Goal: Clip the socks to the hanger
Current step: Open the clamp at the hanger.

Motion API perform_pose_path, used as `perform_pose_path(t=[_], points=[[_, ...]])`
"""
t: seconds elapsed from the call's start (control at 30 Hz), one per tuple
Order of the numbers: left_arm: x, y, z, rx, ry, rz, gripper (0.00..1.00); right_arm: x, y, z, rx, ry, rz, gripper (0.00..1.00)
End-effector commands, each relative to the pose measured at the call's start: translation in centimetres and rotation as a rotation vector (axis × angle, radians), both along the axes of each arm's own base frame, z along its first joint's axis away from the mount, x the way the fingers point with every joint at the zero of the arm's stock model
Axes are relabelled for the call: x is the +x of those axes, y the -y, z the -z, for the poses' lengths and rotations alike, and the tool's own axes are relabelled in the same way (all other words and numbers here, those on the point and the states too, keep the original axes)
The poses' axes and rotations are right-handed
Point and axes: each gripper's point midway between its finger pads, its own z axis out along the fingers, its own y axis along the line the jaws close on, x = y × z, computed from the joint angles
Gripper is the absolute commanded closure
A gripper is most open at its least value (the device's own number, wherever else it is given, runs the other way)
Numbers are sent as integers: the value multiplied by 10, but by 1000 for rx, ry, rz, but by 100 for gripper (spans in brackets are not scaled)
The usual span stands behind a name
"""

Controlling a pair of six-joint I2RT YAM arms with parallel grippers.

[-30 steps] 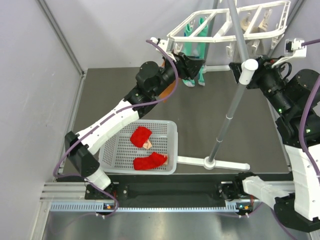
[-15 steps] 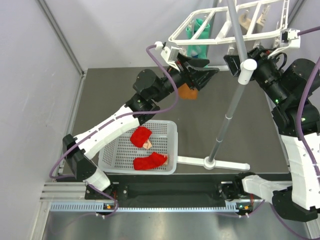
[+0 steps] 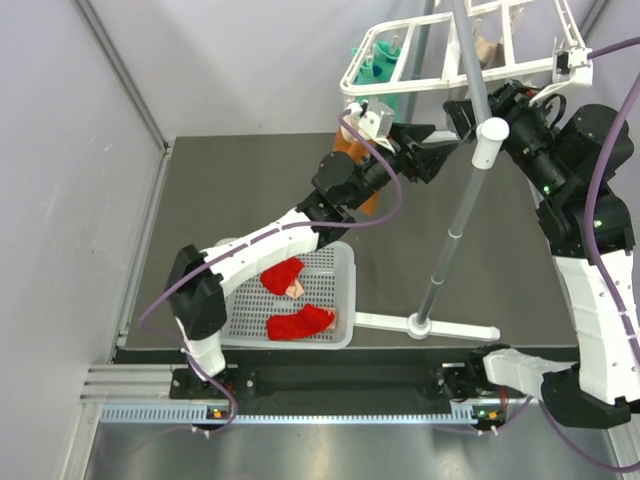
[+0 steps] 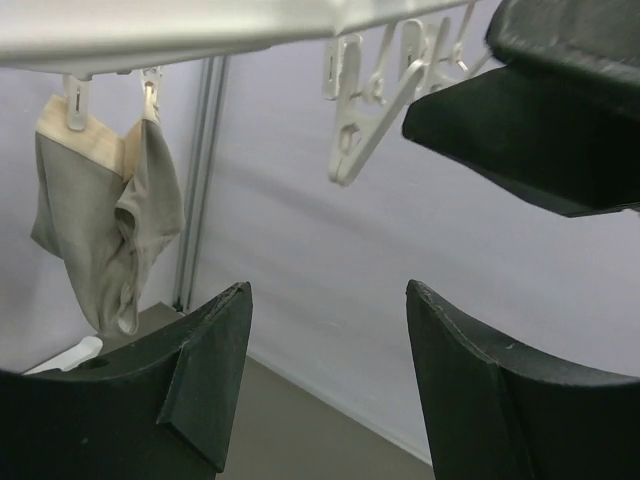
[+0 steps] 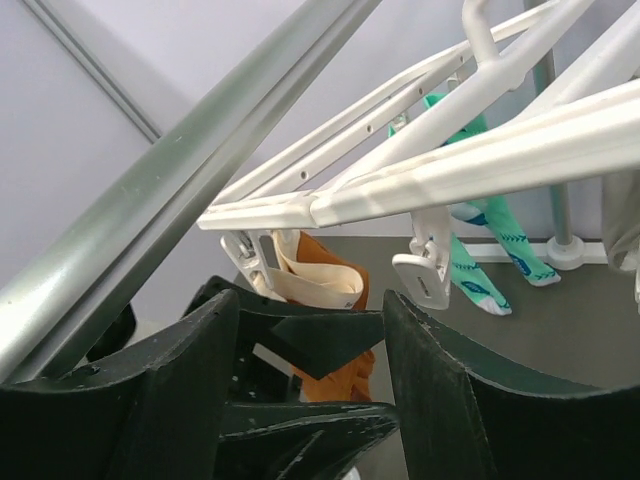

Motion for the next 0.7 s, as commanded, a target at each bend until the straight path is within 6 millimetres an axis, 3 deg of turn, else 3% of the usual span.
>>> perform_pose_path(t=[0.0,0.27,0.37,0.67], points=[[-4,-14,-49,-147,111,-56,33,-12,-3,-37,44,99,-25,41],[15,-4,-48,-202,119,-145,30,-21,-1,-44,53,116,-31,41],[12,5,-59,-225,146,-123,30,-23,-1,-46,58,121,-31,41],[-2,32,-53,-229,219,-116,29,-31,2,-52,93,130,-27,41]])
